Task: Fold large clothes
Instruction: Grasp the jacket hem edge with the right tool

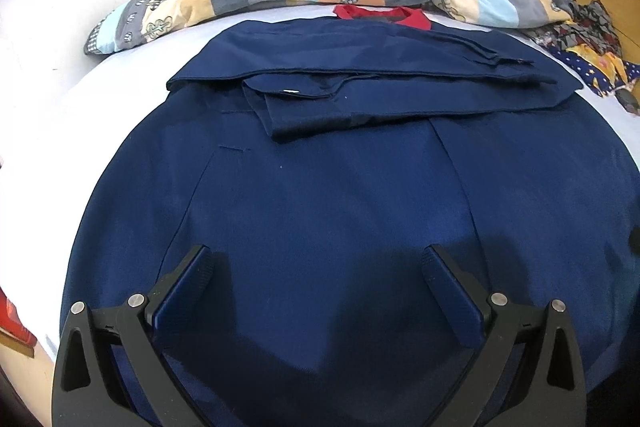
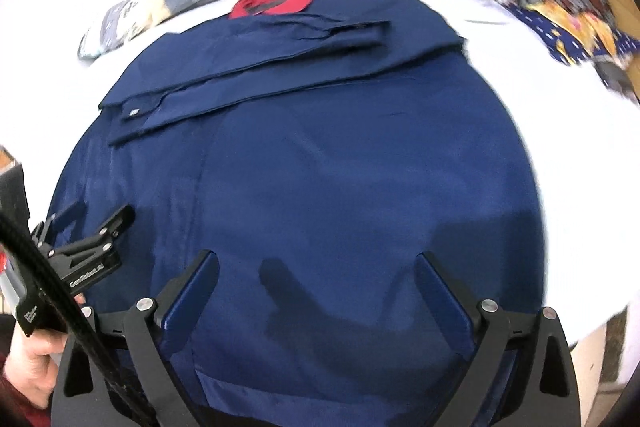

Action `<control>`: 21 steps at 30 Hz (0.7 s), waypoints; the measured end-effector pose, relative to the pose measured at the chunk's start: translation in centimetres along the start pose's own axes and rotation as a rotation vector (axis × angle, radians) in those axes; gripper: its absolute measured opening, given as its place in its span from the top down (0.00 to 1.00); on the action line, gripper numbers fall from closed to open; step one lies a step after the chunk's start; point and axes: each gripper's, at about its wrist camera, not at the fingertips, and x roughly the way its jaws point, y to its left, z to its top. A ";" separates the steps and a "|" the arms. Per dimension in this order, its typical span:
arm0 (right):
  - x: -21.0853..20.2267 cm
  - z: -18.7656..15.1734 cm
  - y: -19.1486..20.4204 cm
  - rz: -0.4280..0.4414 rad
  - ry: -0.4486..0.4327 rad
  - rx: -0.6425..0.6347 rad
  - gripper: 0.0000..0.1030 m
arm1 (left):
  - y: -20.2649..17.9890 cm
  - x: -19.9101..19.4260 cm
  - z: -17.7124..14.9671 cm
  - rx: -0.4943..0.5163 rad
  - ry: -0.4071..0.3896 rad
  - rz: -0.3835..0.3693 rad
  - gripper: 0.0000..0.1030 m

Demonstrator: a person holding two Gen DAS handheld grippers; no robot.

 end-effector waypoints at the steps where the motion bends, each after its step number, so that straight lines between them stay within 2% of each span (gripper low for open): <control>1: -0.7 0.1 -1.1 -0.001 -0.009 0.027 0.03 | 0.2 -0.2 0.0 0.001 0.009 -0.009 0.00; 6: -3.7 0.3 -6.8 -0.026 -0.046 0.154 0.03 | 2.6 -1.8 0.4 -0.029 0.015 -0.030 0.00; 9: -4.9 -0.1 -11.2 -0.029 -0.042 0.285 0.03 | 5.8 -2.9 0.9 -0.105 0.035 -0.053 0.00; 13: -5.1 -1.6 -16.2 0.015 0.004 0.466 0.03 | 10.3 -3.7 0.8 -0.207 0.091 -0.072 0.00; 17: -4.1 -3.3 -17.7 0.117 0.058 0.583 0.03 | 14.4 -4.1 0.2 -0.304 0.152 -0.083 0.00; 21: -2.6 -3.9 -15.5 0.182 0.127 0.545 0.03 | 15.9 -5.1 -0.3 -0.301 0.156 -0.066 0.00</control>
